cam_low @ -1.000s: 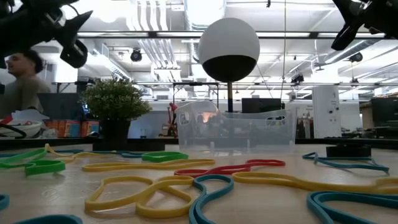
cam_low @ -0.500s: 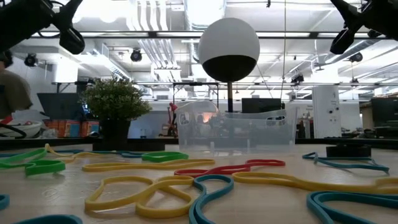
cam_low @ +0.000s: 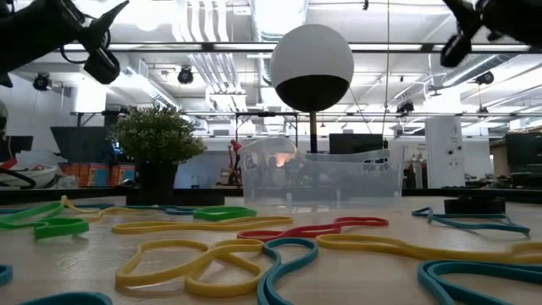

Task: Pick and place rubber bands into bin
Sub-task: Put the black rubber band into the transparent bin

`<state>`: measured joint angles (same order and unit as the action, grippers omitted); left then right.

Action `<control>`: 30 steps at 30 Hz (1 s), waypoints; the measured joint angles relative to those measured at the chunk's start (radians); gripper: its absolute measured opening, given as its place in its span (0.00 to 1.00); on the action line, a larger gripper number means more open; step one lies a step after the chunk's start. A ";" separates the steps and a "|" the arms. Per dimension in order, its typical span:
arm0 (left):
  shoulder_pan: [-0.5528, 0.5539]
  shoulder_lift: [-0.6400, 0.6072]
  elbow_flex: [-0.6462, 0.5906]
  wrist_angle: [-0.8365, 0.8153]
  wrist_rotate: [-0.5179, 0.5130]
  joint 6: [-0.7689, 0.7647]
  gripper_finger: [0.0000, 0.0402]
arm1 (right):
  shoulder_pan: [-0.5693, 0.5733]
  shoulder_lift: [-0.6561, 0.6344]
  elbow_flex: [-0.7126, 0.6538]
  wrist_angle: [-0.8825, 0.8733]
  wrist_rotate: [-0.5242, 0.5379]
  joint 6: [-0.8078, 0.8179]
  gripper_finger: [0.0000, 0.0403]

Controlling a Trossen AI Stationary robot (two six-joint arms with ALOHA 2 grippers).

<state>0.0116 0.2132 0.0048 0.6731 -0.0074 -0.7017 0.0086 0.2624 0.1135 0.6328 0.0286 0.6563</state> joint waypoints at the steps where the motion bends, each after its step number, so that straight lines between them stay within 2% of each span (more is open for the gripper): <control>1: 0.000 0.013 0.000 0.000 0.001 0.000 0.28 | 0.000 0.035 0.029 -0.001 -0.026 -0.027 0.14; 4: 0.000 0.059 0.006 0.000 0.001 -0.024 0.28 | 0.000 0.149 0.133 -0.011 -0.107 -0.120 0.14; 7: 0.000 0.131 0.041 -0.004 0.018 -0.005 0.28 | 0.000 0.244 0.250 -0.108 -0.178 -0.212 0.14; 13: 0.000 0.289 0.159 -0.066 0.082 0.123 0.28 | 0.000 0.363 0.537 -0.656 -0.188 -0.314 0.14; 16: 0.000 0.385 0.245 -0.221 0.104 0.168 0.28 | 0.000 0.411 0.661 -0.863 -0.187 -0.349 0.14; 21: -0.001 0.542 0.402 -0.508 0.127 0.248 0.28 | 0.000 0.447 0.798 -1.050 -0.179 -0.396 0.14; 26: -0.010 0.668 0.543 -0.768 0.137 0.313 0.28 | 0.000 0.445 0.868 -1.217 -0.128 -0.390 0.14; 30: -0.039 0.762 0.624 -0.991 0.126 0.351 0.28 | 0.000 0.438 0.881 -1.276 -0.117 -0.376 0.14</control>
<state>-0.0278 0.9754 0.6289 -0.3176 0.1188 -0.3507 0.0086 0.7003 0.9947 -0.6430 -0.0880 0.2806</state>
